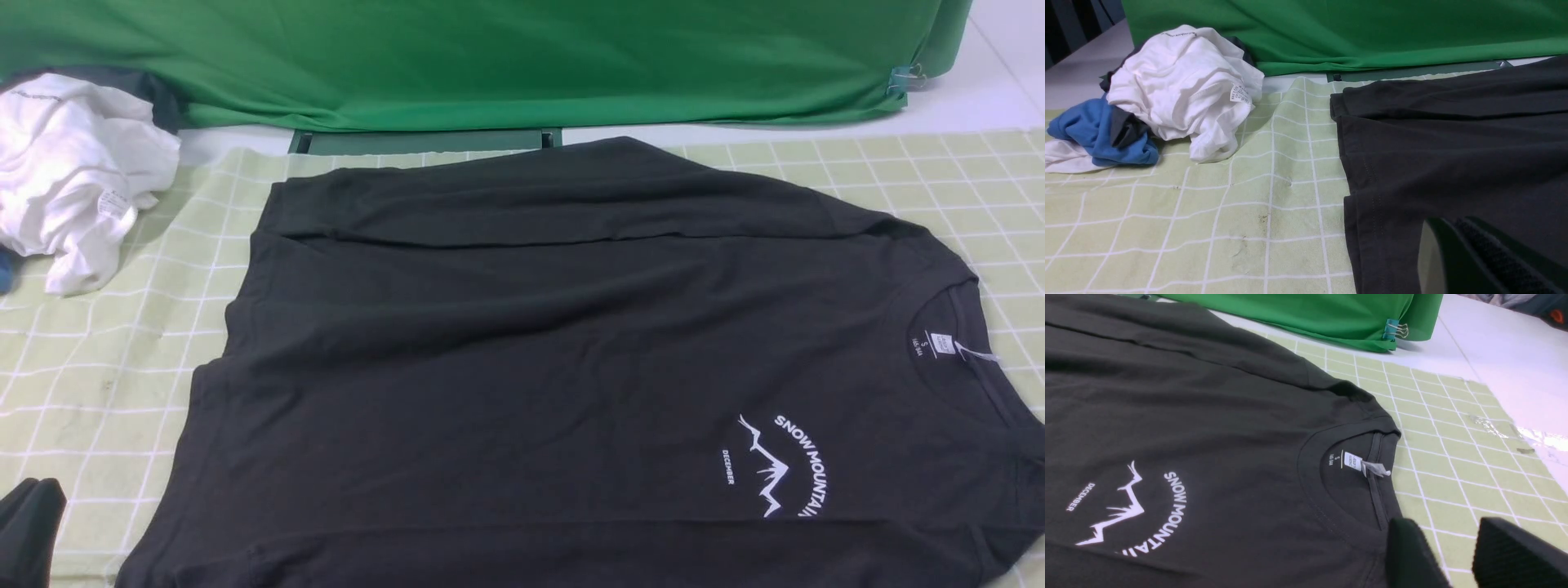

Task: Fold a long-sleeved shirt over a green coffee tablecloth.
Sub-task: 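Grasp the left edge of the dark T-shirt lying flat on the table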

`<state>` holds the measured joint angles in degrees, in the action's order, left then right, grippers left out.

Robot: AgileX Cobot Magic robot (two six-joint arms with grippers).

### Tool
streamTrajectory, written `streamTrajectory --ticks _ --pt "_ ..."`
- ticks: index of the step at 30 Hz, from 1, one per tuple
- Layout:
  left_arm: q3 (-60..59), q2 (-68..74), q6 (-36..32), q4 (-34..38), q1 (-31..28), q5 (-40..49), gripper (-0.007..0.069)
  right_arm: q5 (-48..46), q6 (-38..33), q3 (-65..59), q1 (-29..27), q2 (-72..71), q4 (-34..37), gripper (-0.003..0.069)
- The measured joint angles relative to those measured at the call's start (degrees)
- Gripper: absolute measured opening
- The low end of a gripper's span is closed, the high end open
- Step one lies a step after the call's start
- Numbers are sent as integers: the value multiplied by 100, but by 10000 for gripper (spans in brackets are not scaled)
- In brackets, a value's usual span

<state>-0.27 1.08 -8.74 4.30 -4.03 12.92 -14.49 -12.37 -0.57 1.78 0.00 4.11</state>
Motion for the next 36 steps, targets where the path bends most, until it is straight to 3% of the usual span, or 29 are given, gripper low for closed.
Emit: streamTrajectory --ticks 9,17,28,34,36 --pt "0 0 0 -99 0 -202 17 0 0 0 0 0 0 241" --pt "0 0 672 1045 0 -1467 17 16 0 0 0 0 0 241" --pt "0 0 776 1205 0 -1737 17 196 0 0 0 0 0 241" --pt "0 0 1560 1229 0 -2084 17 676 199 0 0 0 96 241" --pt "0 0 2539 1222 0 -2821 17 1263 973 -4 0 0 220 241"
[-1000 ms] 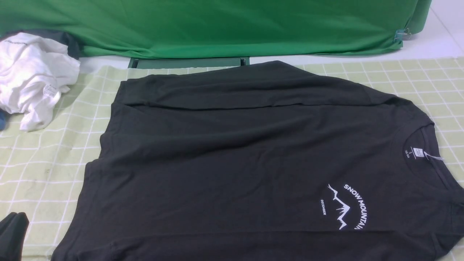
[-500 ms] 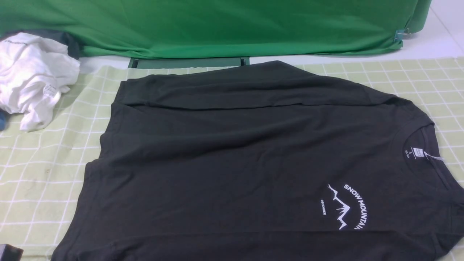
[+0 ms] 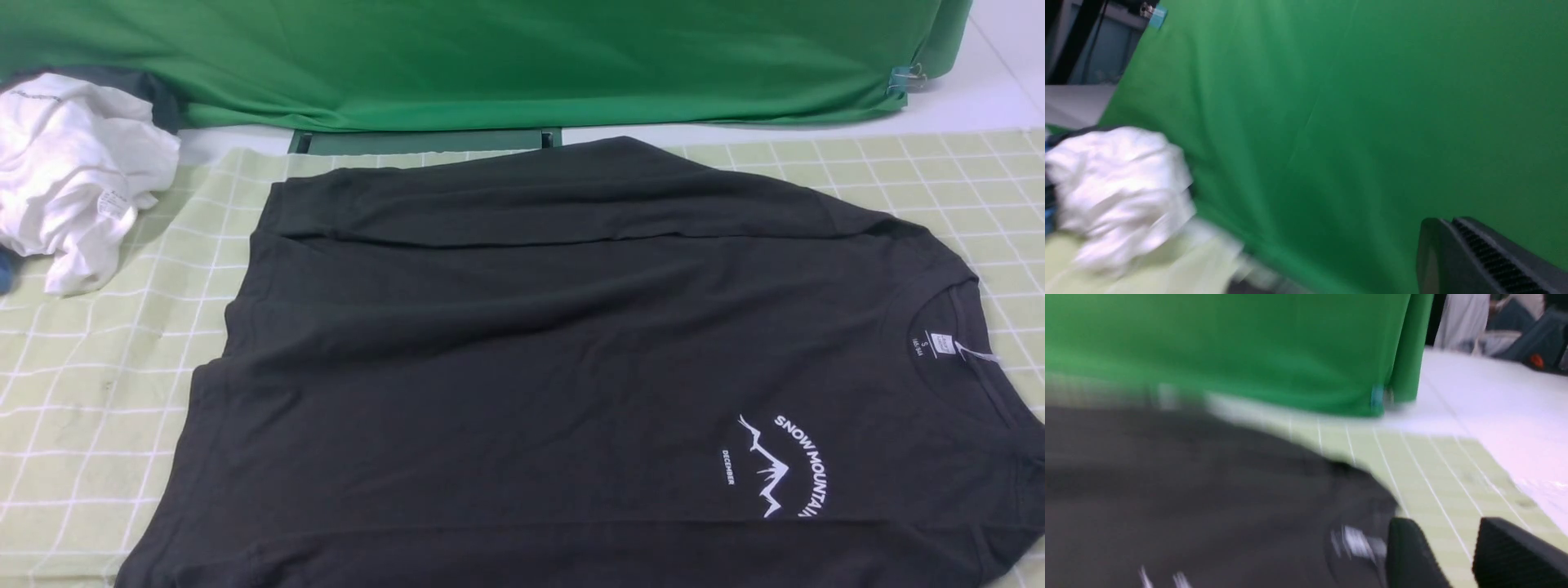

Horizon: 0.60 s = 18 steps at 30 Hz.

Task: Fold a long-sleeved shirt over a green coffee tablecloth.
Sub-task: 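Grasp the left edge of the dark T-shirt lying flat on the table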

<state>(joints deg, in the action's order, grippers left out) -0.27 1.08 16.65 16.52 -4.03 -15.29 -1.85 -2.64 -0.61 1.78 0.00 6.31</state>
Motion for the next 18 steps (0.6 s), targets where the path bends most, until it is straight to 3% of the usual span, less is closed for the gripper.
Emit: streamTrajectory --ticks 2,3,4,7,12,15,17,18 --pt "0 0 371 -68 0 -438 17 286 550 0 0 0 56 241" --pt "0 0 778 -247 0 -1079 17 601 1387 0 0 0 90 241" --pt "26 -2 1018 -422 0 -1455 17 741 1780 0 0 0 106 241" --pt "490 7 1470 -723 0 -1179 17 917 2348 0 0 0 131 240" --pt "2280 649 1633 -1365 0 1694 17 1086 2556 0 0 0 142 241" --pt "3114 1342 820 -1336 0 3344 17 1437 2649 21 0 0 142 241" --pt "3578 2098 -122 -1016 0 4520 17 985 2669 378 44 10 148 235" --pt "3610 2163 -196 -981 0 4714 17 919 2660 488 50 18 148 230"
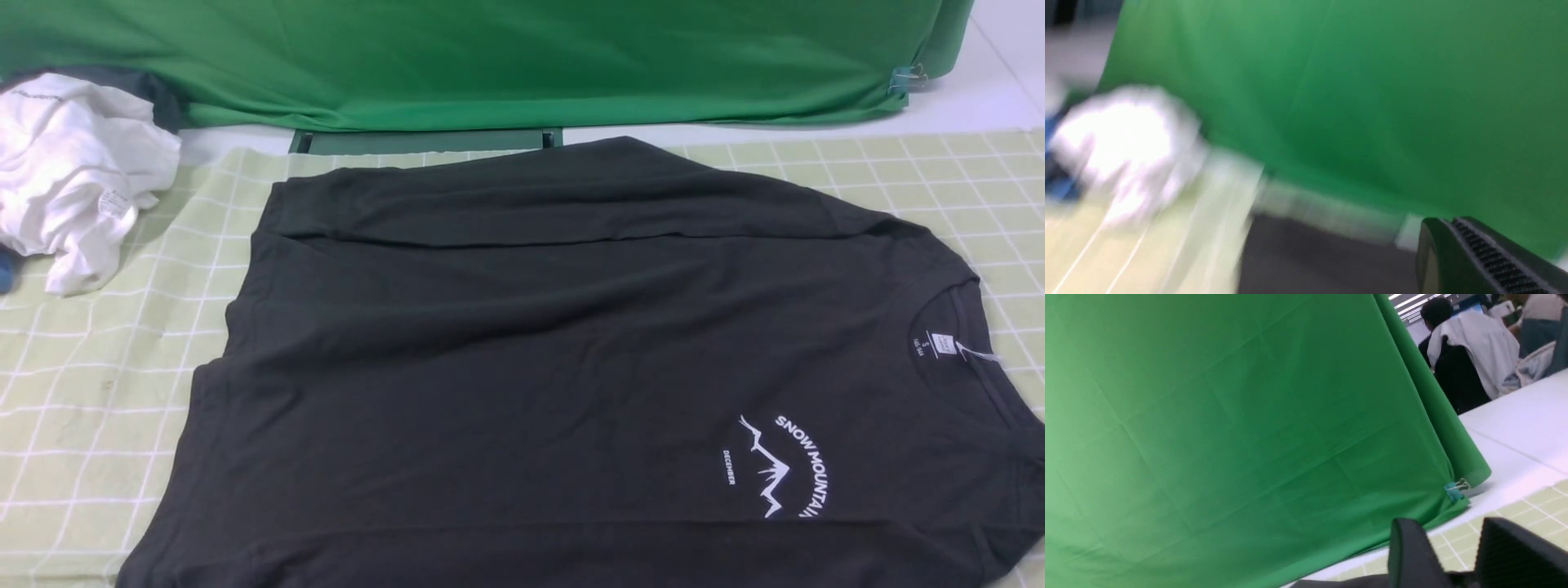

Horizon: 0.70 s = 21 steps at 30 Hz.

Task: Fold a long-sleeved shirt over a green coffee tablecloth.
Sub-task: 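Grasp the left edge of the dark T-shirt lying flat on the table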

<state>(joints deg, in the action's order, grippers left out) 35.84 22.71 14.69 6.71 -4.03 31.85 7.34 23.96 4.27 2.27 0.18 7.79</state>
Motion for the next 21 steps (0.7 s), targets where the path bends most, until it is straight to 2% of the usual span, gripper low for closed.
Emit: streamTrajectory --ticks 1,4,5,6,8,14,21 --pt "179 528 -568 300 0 704 17 -680 -144 536 82 170 0 192" --pt "235 1459 -1469 770 0 1652 17 -1894 -721 1621 293 676 0 85" --pt "235 1860 -1709 873 0 1996 17 -2381 -1032 2010 391 934 4 43" --pt "235 1924 -1709 873 0 1996 17 -2482 -1032 2084 391 990 4 38" --pt "230 2632 -1958 857 8 2413 11 -3841 -1640 3044 689 1834 6 8" --pt "210 3841 -1930 75 375 2343 2 -5351 -2365 3949 1202 3240 196 6" --pt "23 4972 -1756 -243 943 1755 6 -5455 -2709 3971 1659 3807 565 6"
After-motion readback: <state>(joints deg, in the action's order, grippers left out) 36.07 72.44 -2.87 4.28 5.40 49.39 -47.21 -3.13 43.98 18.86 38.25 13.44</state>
